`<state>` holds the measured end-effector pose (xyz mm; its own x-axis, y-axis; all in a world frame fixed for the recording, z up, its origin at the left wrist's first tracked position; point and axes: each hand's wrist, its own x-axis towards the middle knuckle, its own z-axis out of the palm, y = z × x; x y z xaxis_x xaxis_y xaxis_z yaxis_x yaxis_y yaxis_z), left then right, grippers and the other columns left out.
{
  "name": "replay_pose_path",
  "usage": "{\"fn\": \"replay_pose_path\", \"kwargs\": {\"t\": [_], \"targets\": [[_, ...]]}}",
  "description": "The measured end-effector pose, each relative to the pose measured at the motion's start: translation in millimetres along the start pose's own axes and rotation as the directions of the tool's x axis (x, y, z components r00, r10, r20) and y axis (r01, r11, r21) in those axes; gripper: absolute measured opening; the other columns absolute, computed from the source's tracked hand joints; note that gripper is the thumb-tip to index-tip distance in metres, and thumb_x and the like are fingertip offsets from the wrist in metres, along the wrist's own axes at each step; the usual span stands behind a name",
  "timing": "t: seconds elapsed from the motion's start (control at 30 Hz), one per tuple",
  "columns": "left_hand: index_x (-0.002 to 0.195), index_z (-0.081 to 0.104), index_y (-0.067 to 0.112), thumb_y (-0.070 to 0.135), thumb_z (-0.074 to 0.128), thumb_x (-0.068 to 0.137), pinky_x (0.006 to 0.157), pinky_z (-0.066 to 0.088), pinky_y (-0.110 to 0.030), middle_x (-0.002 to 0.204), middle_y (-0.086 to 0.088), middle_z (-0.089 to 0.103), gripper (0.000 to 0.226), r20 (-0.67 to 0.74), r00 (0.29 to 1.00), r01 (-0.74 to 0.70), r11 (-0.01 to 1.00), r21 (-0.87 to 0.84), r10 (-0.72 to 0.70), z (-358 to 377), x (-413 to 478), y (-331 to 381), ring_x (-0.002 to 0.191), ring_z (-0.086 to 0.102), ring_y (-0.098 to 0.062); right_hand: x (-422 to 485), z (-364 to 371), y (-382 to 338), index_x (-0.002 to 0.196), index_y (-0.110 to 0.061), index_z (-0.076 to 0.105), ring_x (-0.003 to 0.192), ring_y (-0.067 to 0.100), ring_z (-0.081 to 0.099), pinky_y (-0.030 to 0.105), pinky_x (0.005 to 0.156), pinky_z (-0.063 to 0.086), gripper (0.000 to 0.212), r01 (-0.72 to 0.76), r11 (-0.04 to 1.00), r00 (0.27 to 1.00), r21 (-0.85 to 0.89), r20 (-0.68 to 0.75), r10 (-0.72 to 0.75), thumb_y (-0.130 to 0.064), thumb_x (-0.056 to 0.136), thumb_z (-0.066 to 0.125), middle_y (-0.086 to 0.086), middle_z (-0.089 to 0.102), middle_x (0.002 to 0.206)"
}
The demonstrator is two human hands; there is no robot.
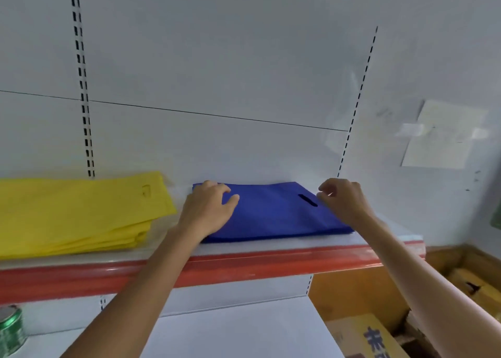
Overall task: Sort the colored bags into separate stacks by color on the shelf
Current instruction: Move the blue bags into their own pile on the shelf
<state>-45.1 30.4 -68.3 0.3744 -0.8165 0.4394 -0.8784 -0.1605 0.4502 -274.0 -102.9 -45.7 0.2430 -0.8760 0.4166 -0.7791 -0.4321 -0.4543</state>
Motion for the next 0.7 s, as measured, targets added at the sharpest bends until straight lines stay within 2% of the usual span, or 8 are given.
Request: {"fn": "replay_pose_path", "kwargs": {"t": [0.1,0.17,0.23,0.33,0.4,0.47,0.57,0.7], "targets": [[0.113,0.063,0.014,0.031,0.049,0.093,0.095,0.041,-0.034,0.125,-0.006,0.056,0.03,-0.165,0.983,0.076,0.996,-0.054,-0.084,6.0,8.1,5.7,0.115,0.05,-0.023,21.6,-4.6,21.2,0.108,-0.015,0.067,0.093,0.026,0.061,0.035,0.079,0.051,0.024,0.001,1.0,0.999,-0.03,0.038,0.0,-0.02,0.085,0.058,0.003,0.067,0.104],[0.117,0.061,0.015,0.032,0.051,0.092,0.094,0.04,-0.035,0.125,-0.006,0.056,0.033,-0.21,0.973,0.109,0.992,0.068,-0.093,9.3,12.1,7.5,0.115,0.049,-0.025,33.5,-0.5,31.5,0.108,-0.014,0.067,0.096,0.028,0.06,0.034,0.079,0.049,0.025,-0.007,0.999,0.999,-0.053,0.054,0.01,-0.023,0.086,0.059,0.006,0.066,0.108],[0.125,0.054,0.016,0.039,0.048,0.091,0.094,0.037,-0.035,0.127,-0.008,0.053,0.041,-0.107,0.978,0.203,0.944,0.26,-0.181,16.3,10.7,4.9,0.117,0.045,-0.029,39.1,7.2,36.4,0.108,-0.014,0.066,0.096,0.03,0.059,0.033,0.076,0.047,0.027,-0.046,0.998,0.996,-0.051,0.07,0.05,-0.029,0.087,0.059,0.008,0.064,0.11],[0.129,0.049,0.017,0.046,0.041,0.092,0.094,0.036,-0.036,0.128,-0.009,0.051,0.047,0.02,0.944,0.3,0.878,0.374,-0.331,25.8,8.2,-3.3,0.118,0.045,-0.031,44.5,20.1,37.3,0.109,-0.008,0.061,0.098,0.032,0.058,0.033,0.071,0.043,0.039,-0.049,0.99,0.99,-0.13,0.124,0.066,-0.041,0.09,0.055,0.01,0.062,0.111],[0.129,0.049,0.018,0.045,0.039,0.093,0.093,0.036,-0.035,0.129,-0.007,0.053,0.046,0.011,0.946,0.295,0.872,0.39,-0.325,26.8,10.0,-7.0,0.119,0.046,-0.029,45.3,27.8,36.4,0.094,-0.007,0.059,0.089,0.031,0.056,0.03,0.063,0.038,0.037,-0.023,0.979,0.984,-0.202,0.168,0.057,-0.044,0.092,0.051,0.011,0.06,0.102],[0.127,0.052,0.016,0.042,0.039,0.093,0.092,0.037,-0.033,0.129,-0.006,0.055,0.045,0.001,0.951,0.287,0.879,0.38,-0.31,27.0,11.5,-6.7,0.119,0.048,-0.027,45.0,32.5,37.6,0.074,-0.011,0.05,0.078,0.029,0.051,0.029,0.057,0.033,0.036,-0.015,0.974,0.983,-0.224,0.174,0.055,-0.042,0.093,0.048,0.007,0.055,0.085],[0.125,0.054,0.013,0.04,0.039,0.094,0.092,0.04,-0.033,0.126,-0.007,0.057,0.044,-0.015,0.956,0.276,0.882,0.381,-0.293,28.7,13.4,-4.0,0.117,0.049,-0.026,46.9,32.6,38.6,0.072,-0.011,0.046,0.073,0.027,0.048,0.029,0.06,0.033,0.035,0.016,0.964,0.993,-0.266,0.116,0.016,-0.038,0.095,0.045,0.0,0.042,0.068],[0.12,0.059,0.011,0.038,0.043,0.093,0.092,0.042,-0.034,0.122,-0.009,0.057,0.041,-0.063,0.968,0.249,0.887,0.388,-0.244,27.8,12.1,-4.6,0.114,0.049,-0.026,45.0,34.2,36.1,0.063,-0.013,0.037,0.071,0.026,0.045,0.028,0.06,0.032,0.039,0.067,0.95,0.996,-0.304,0.076,-0.046,-0.035,0.095,0.043,0.0,0.04,0.066]]}}
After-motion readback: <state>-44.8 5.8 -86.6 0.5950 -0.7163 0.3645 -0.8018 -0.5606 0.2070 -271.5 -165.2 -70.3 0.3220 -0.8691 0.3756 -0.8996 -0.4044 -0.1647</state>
